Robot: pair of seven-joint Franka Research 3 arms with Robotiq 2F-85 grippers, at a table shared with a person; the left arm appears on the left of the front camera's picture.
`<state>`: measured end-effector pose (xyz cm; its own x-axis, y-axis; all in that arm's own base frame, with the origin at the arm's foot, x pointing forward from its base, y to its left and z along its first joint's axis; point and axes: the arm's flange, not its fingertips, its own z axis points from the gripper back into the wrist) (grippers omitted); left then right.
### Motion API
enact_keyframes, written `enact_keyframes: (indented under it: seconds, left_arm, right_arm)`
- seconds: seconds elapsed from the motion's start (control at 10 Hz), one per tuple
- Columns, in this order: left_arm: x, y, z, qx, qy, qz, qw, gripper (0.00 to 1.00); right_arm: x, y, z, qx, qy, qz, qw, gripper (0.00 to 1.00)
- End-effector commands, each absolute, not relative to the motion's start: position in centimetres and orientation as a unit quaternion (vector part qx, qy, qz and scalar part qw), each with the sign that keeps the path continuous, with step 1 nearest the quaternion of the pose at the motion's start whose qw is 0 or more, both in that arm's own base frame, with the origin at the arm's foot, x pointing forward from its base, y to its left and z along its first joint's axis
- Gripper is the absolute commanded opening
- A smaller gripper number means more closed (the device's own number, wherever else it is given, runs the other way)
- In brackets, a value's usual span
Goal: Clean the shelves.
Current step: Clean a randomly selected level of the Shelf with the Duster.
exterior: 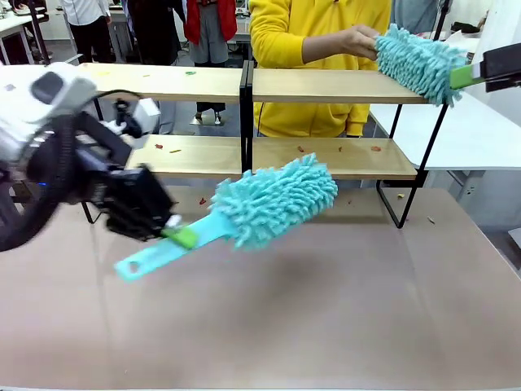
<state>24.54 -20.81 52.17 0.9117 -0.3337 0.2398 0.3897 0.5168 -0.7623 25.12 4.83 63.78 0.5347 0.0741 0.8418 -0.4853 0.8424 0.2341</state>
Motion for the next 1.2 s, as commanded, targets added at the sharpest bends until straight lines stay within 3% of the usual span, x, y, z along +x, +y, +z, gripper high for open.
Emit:
enact_keyframes:
  seconds: [0.0, 0.2, 0.3, 0.5, 0.9, 1.1]
  left_arm:
    - [24.3, -24.1, 51.3, -0.443, -0.087, -0.178, 0.874, 0.12]
    - [25.1, -26.5, 50.3, -0.437, -0.142, -0.131, 0.879, 0.12]
    - [24.5, -24.4, 52.0, -0.436, -0.095, -0.175, 0.877, 0.12]
    - [24.5, -24.4, 52.0, -0.436, -0.095, -0.175, 0.877, 0.12]
    - [28.7, -30.0, 50.1, -0.364, -0.163, -0.082, 0.913, 0.12]
    - [31.8, -31.6, 50.4, -0.357, -0.221, -0.036, 0.907, 0.12]
  right_arm:
    - [25.2, 4.8, 63.8, 0.23, -0.451, 0.166, 0.846, 1.0]
    - [25.2, 4.8, 63.8, 0.23, -0.451, 0.166, 0.846, 1.0]
    - [25.2, 4.8, 63.8, 0.23, -0.451, 0.166, 0.846, 1.0]
    - [25.2, 4.8, 63.8, 0.23, -0.451, 0.166, 0.846, 1.0]
    - [25.2, 4.8, 63.8, 0.23, -0.451, 0.166, 0.846, 1.0]
    - [25.2, 4.8, 63.8, 0.23, -0.451, 0.166, 0.846, 1.0]
